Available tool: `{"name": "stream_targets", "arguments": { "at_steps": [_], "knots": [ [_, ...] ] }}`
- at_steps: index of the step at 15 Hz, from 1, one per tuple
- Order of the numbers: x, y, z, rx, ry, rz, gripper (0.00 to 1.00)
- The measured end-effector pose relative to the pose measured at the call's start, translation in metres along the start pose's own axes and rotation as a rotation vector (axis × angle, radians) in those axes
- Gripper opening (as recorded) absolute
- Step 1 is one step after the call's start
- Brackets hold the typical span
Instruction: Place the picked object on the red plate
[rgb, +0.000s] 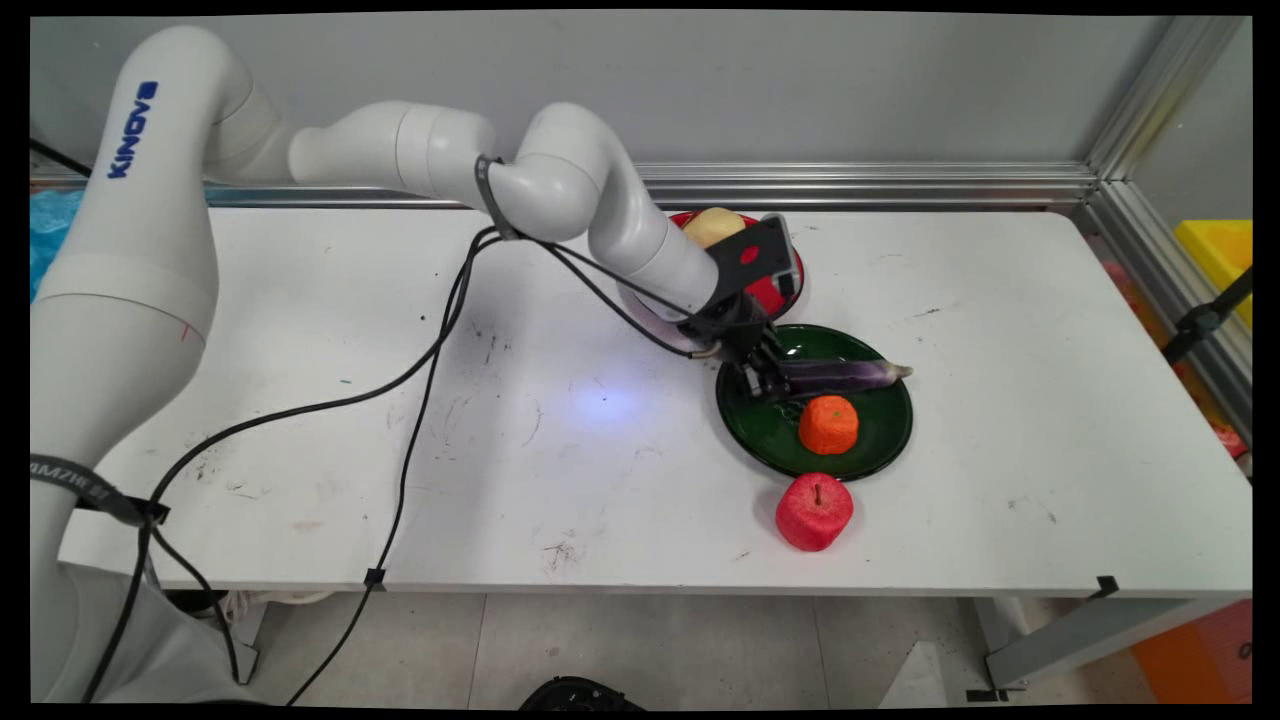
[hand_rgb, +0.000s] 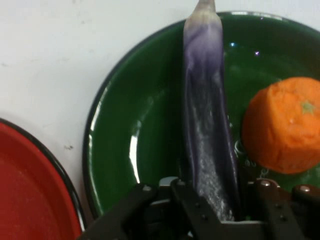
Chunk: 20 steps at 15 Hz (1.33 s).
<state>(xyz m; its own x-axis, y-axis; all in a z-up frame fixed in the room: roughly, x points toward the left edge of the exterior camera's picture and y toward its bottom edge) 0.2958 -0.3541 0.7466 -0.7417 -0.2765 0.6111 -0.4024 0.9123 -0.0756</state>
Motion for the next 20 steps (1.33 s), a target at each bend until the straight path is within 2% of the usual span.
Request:
{"name": "stream_targets", "arguments": {
  "at_steps": [4,8,20],
  "knots": [
    [0.015,-0.012,-0.018,-0.004,0.019,0.0,0.0],
    [0.019,-0.028,-0.033,0.008,0.017,0.004,0.0],
    [-0.007,-0.093,-0.072,0.077,-0.041,0.013,0.0]
  ]
}}
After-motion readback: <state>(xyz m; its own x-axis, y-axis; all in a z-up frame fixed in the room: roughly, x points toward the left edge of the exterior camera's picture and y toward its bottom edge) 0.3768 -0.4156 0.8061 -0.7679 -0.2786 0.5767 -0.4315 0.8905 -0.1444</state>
